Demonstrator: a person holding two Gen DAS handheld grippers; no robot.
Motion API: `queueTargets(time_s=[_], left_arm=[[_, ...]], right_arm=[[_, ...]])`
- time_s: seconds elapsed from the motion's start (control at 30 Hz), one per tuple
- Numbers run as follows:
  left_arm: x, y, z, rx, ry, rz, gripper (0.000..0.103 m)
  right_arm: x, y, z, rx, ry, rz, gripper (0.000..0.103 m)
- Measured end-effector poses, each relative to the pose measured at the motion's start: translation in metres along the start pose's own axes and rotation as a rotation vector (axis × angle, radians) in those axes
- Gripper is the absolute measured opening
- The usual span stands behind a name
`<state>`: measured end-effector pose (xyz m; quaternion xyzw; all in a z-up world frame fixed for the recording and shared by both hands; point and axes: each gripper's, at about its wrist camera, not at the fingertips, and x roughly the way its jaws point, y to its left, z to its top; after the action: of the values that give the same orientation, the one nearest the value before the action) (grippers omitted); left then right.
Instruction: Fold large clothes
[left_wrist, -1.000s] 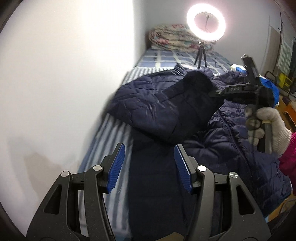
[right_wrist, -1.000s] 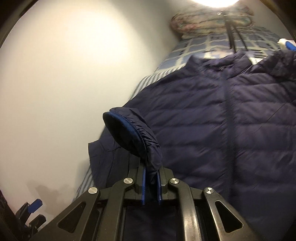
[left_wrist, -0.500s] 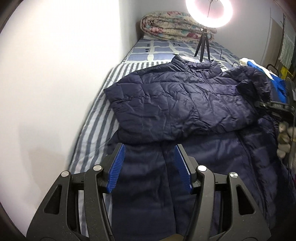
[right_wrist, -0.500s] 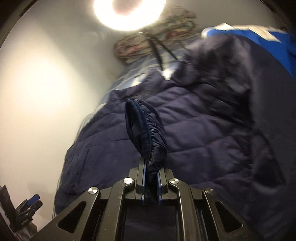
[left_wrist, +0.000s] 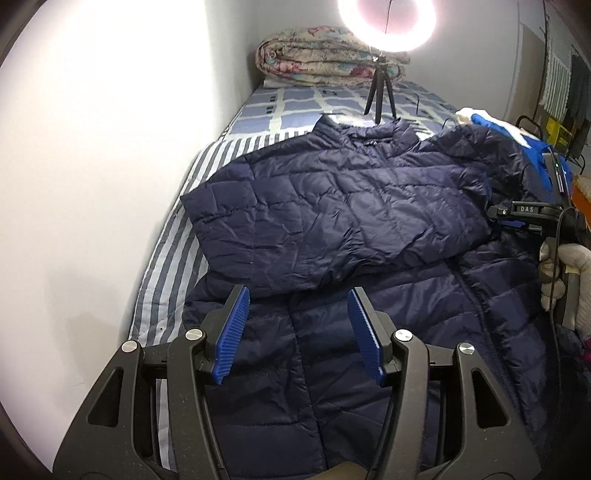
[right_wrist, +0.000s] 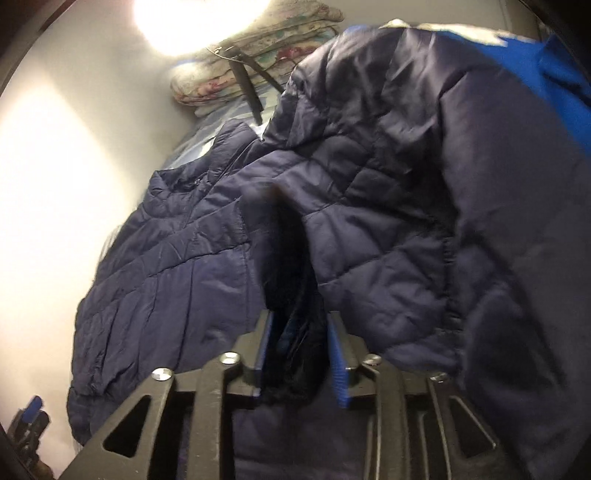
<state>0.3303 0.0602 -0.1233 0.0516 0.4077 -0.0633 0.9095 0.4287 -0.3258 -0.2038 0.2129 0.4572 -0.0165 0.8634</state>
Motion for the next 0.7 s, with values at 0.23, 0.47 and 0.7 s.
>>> queueTargets(time_s=[0.23, 0.47, 0.7], left_arm=[[-0.047, -0.024, 0.008, 0.015, -0.07, -0.053, 0.066], [-0.1, -0.054, 0.003, 0.018, -0.13, -0.09, 0.066], [-0.125, -0.123, -0.024, 0.106, -0.141, -0.185, 0.066]], right_arm=[[-0.098, -0.001, -0.023, -0.156, -0.076, -0.044, 0.06], [-0.2, -0.049, -0.06, -0.144, -0.109, -0.115, 0.061], [-0.279, -0.119, -0.113, -0.041, -0.132, -0.205, 0.065]])
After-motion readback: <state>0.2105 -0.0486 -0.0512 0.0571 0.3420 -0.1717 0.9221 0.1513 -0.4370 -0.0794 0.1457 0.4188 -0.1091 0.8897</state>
